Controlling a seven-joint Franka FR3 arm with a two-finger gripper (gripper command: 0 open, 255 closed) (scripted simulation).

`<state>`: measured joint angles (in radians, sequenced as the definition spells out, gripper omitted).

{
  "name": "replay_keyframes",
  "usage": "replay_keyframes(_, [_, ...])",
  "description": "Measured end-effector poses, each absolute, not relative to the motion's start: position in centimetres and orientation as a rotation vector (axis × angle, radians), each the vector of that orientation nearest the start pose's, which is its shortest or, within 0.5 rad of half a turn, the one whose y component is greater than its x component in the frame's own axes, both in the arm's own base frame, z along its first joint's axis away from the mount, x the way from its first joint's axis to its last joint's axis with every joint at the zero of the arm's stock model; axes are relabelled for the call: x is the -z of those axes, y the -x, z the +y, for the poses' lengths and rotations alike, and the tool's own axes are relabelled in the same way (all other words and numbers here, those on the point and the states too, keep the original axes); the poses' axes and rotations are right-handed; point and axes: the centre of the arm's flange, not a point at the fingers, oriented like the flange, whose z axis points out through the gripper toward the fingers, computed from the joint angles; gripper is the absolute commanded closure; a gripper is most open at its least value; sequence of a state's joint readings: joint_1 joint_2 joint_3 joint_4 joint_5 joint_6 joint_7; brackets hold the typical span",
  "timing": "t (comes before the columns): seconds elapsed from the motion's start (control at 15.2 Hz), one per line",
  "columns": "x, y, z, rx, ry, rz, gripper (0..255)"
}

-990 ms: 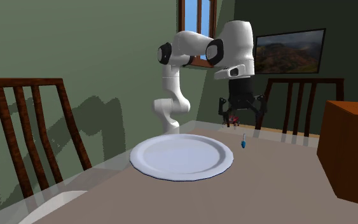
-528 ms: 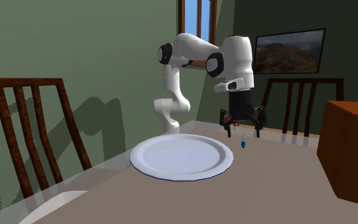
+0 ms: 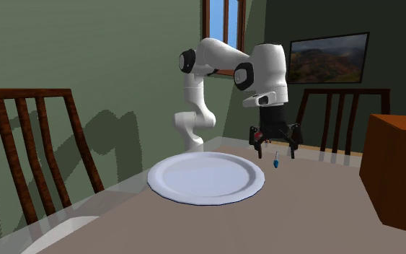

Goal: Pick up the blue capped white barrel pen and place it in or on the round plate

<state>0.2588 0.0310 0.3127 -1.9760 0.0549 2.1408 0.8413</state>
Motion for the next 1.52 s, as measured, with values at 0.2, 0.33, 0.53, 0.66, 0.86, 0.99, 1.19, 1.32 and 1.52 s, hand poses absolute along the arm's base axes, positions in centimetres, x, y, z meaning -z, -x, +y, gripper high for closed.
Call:
replay_keyframes(0.2, [-47.0, -48.5, 31.0, 0.105, 2.976, 0.453, 255])
replay_keyframes(0.33, [-47.0, -48.5, 30.9, 0.109, 2.974, 0.453, 255])
replay_keyframes(0.53, [-46.9, -48.4, 31.1, 0.112, 2.970, 0.448, 255])
replay_keyframes(0.66, [-46.9, -48.5, 31.1, 0.111, 2.970, 0.448, 255])
replay_keyframes(0.86, [-47.7, -48.4, 31.3, 0.101, 2.974, 0.446, 255])
replay_keyframes(0.99, [-48.8, -48.4, 31.2, 0.100, 2.975, 0.445, 255])
replay_keyframes(1.19, [-50.3, -48.4, 31.3, 0.099, 2.975, 0.445, 255])
replay_keyframes(1.32, [-51.3, -48.4, 31.3, 0.099, 2.975, 0.445, 255])
replay_keyframes(1.52, [-52.8, -48.5, 31.4, 0.099, 2.975, 0.445, 255])
